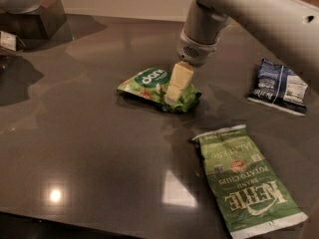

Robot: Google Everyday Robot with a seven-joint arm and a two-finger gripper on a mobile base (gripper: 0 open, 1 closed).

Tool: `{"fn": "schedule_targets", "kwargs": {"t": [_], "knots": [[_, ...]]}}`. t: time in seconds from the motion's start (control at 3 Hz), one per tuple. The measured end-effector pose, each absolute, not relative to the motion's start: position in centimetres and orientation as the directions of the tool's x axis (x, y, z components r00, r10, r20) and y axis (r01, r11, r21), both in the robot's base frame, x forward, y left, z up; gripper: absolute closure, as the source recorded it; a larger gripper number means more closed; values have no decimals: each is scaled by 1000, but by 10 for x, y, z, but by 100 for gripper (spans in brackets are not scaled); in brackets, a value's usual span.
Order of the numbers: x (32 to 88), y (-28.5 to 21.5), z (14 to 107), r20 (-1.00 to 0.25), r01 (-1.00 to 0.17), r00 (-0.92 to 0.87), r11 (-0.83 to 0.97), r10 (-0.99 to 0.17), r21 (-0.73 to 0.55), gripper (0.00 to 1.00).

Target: Pick green rice chip bag

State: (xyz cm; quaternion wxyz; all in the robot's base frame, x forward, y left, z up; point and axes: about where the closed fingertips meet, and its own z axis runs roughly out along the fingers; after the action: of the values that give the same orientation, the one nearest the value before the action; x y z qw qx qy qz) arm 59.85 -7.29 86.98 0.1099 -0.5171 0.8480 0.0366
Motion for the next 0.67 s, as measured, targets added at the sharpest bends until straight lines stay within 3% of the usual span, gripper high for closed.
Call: {"fn": "schedule_targets", "kwargs": {"t": [0.67], "knots": [[600,-56,851,-214,-881,-461,473,-861,-5,0]]}}
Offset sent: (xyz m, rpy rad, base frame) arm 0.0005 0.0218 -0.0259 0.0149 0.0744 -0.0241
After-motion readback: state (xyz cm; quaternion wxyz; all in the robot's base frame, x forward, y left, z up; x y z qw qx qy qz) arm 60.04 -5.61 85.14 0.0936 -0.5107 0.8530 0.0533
